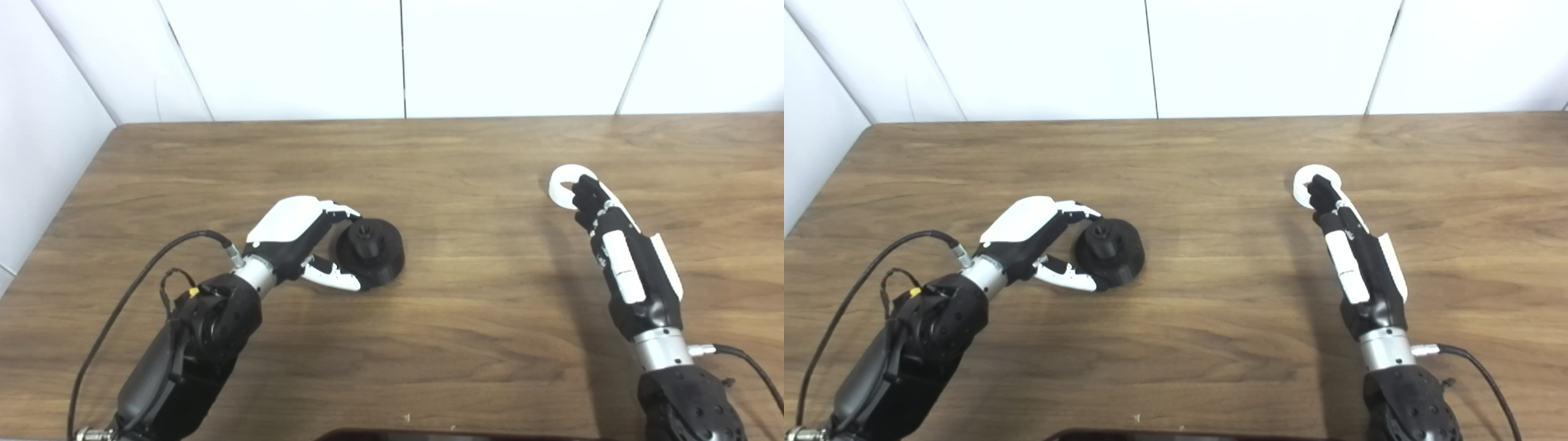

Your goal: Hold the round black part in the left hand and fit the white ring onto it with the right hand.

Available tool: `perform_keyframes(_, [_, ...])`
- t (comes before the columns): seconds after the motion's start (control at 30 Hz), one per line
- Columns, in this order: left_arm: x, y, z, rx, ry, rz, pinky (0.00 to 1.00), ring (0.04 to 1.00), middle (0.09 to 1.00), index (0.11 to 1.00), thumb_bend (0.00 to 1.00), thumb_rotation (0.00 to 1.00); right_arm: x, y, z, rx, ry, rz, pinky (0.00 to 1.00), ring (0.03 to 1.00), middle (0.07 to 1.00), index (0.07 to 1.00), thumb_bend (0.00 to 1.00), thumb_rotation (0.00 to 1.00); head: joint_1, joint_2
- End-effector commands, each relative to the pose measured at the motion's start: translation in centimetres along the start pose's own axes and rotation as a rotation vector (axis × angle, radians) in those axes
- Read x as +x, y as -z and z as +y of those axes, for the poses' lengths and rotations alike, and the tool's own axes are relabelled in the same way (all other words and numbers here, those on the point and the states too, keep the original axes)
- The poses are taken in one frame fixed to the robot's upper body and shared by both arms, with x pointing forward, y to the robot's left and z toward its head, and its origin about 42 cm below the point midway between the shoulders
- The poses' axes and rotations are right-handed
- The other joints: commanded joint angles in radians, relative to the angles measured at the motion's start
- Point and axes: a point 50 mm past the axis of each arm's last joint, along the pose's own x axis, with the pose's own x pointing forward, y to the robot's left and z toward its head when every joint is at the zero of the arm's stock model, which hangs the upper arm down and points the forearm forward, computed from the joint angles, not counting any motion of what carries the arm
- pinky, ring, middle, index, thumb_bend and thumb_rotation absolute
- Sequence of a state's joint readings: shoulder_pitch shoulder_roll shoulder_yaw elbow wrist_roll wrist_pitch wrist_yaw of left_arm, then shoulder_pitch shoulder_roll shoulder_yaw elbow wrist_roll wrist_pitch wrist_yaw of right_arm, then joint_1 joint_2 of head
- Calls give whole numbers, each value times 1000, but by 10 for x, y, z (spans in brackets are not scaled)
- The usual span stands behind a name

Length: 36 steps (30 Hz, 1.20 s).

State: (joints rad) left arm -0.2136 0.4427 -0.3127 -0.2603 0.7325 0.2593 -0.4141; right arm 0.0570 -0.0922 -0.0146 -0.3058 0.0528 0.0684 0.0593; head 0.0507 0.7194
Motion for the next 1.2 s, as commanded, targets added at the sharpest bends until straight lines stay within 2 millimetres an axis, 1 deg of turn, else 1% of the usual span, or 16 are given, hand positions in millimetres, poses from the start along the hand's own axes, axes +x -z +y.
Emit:
perform_keyframes(0.0, [-4, -13, 16, 36, -50, -57, 798, 912, 849, 704, 645, 391, -5, -8, 7, 21, 16, -34, 953, 943, 913, 902, 588, 864, -1, 3])
perform_keyframes(0.1, [-8, -20, 11, 30, -34, -74, 798, 913, 853, 705, 647, 395, -5, -9, 8, 24, 19, -31, 951, 942, 907, 898, 582, 862, -5, 6])
perform_keyframes(0.3, [-20, -40, 0, 21, 3, -144, 798, 919, 853, 709, 648, 391, -6, -10, 12, 27, 14, -25, 966, 952, 912, 904, 583, 853, -22, 15])
perform_keyframes(0.47, [-24, -50, -9, 17, 35, -191, 815, 923, 855, 707, 640, 408, -7, -12, 14, 32, 14, -27, 964, 952, 912, 902, 582, 856, -32, 21])
perform_keyframes(0.63, [-28, -57, -16, 15, 80, -208, 823, 938, 867, 720, 641, 425, -8, -14, 16, 33, 26, -24, 953, 950, 910, 898, 585, 854, -41, 27])
perform_keyframes(0.87, [-29, -65, -24, 7, 118, -228, 815, 936, 870, 726, 652, 421, -9, -13, 15, 29, 32, -26, 948, 950, 913, 901, 584, 866, -49, 29])
perform_keyframes(1.03, [-28, -67, -26, 8, 116, -234, 809, 935, 870, 729, 646, 415, -11, -13, 14, 31, 41, -24, 946, 946, 909, 898, 583, 862, -51, 29])
perform_keyframes(1.17, [-26, -67, -28, 10, 114, -235, 807, 935, 870, 728, 648, 419, -11, -14, 13, 32, 46, -21, 956, 944, 908, 898, 602, 857, -51, 27])
